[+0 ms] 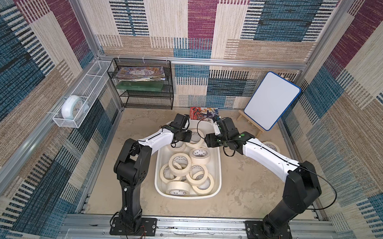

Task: Take out the art tape in the storage box
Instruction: Pick up the art tape from the storage box.

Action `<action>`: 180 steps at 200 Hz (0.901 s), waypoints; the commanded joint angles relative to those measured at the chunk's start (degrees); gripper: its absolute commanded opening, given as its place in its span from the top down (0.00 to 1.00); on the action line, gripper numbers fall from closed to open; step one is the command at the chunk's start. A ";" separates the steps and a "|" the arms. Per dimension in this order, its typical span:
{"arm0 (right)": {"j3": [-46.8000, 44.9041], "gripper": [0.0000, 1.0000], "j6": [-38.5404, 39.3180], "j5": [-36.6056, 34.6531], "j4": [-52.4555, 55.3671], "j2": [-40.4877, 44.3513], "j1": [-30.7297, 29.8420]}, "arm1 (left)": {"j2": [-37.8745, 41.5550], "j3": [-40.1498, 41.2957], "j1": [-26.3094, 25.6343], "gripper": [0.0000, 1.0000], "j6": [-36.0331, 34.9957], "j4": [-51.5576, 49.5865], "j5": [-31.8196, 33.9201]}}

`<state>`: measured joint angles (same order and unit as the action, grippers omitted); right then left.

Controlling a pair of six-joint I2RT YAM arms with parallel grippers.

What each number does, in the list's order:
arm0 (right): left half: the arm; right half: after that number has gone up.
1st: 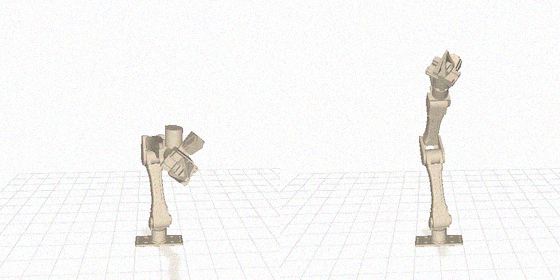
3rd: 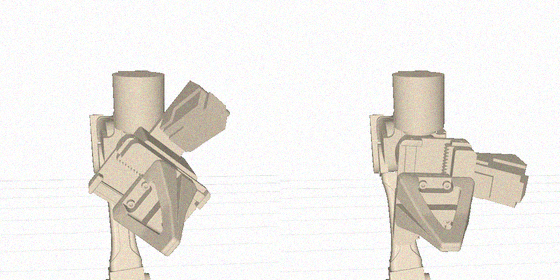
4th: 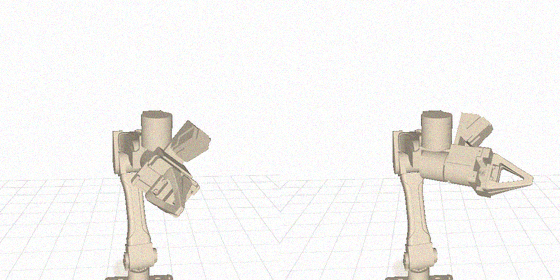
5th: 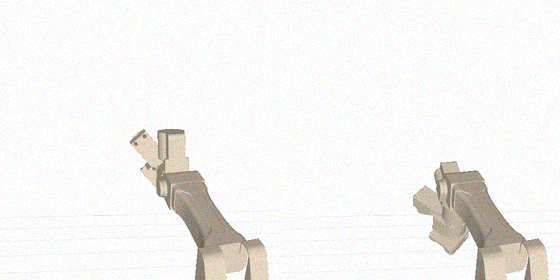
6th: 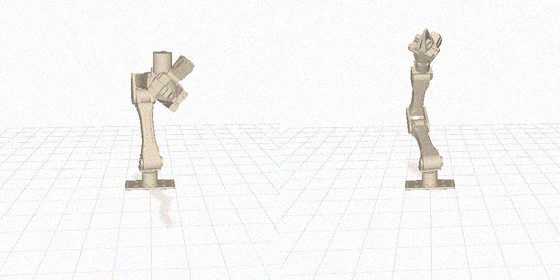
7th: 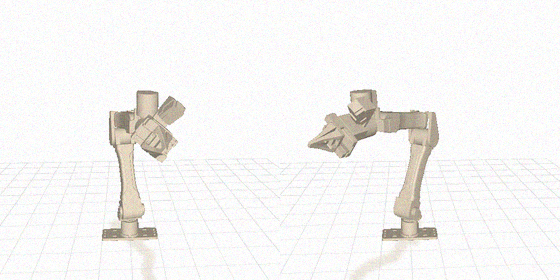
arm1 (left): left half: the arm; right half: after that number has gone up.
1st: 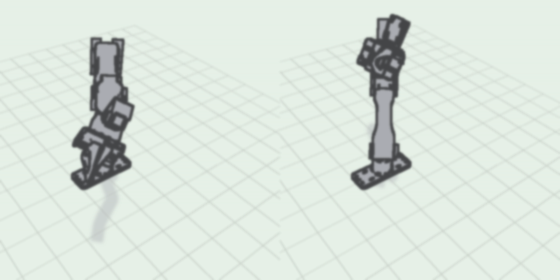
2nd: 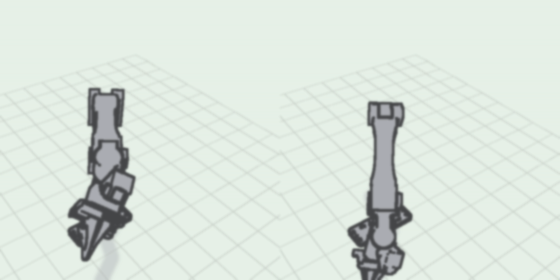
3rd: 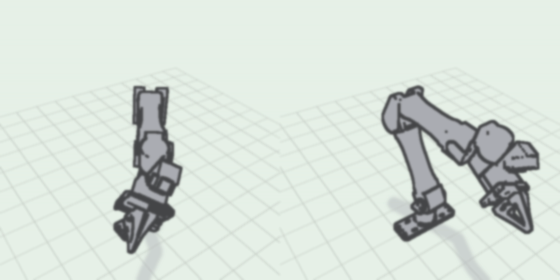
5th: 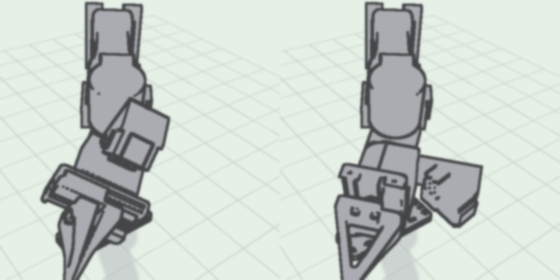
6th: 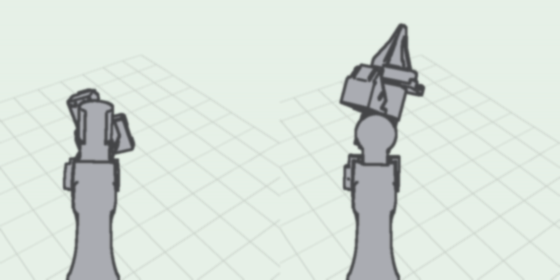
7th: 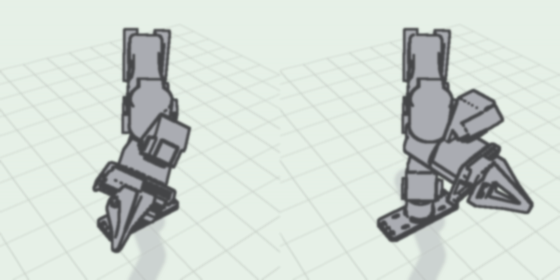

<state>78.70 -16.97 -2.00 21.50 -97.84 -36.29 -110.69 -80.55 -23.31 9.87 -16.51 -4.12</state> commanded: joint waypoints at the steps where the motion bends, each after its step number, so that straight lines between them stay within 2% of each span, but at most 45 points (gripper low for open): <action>1: 3.65 0.26 1.17 2.74 0.25 -2.35 -0.01 | 3.65 0.62 -0.80 0.91 -1.06 -1.58 1.25; 49: 8.12 0.27 0.14 5.71 0.65 -7.95 -0.02 | 11.21 4.84 -3.11 0.89 -0.01 -1.84 2.54; 73: 8.12 0.33 -0.77 4.87 -0.36 -8.83 -0.01 | 14.66 7.03 -5.00 0.86 0.55 -1.37 3.93; 87: 8.20 0.43 -0.98 4.46 -0.27 -8.89 -0.03 | 17.16 8.58 -5.82 0.85 1.03 -0.96 4.89; 90: 8.07 0.48 -0.96 4.39 -0.39 -8.94 -0.02 | 17.64 9.04 -5.98 0.85 1.12 -0.68 4.91; 96: 7.97 0.66 -1.00 4.31 -0.50 -8.86 -0.01 | 18.74 9.79 -6.25 0.84 1.38 -0.18 4.90; 103: 7.73 0.79 -1.05 3.99 -0.76 -8.61 -0.06 | 19.86 10.52 -6.52 0.82 1.67 0.26 4.91; 113: 7.22 0.91 -1.17 3.03 -0.92 -7.94 0.02 | 21.12 11.18 -6.82 0.78 2.14 0.49 4.19; 124: 6.70 1.00 -1.27 1.87 -0.97 -7.14 0.07 | 22.44 11.60 -7.31 0.73 2.64 0.51 3.23; 163: 6.67 1.00 -2.08 -2.38 2.47 -3.57 0.49 | 28.08 13.16 -8.94 0.53 3.29 2.05 -1.09; 180: 6.35 1.00 -3.08 -3.58 5.13 -0.40 0.99 | 30.47 12.61 -8.94 0.36 3.63 -0.09 -2.02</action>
<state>85.06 -17.69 -2.02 24.53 -101.80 -35.55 -82.83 -67.51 -32.36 12.29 -15.46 -3.25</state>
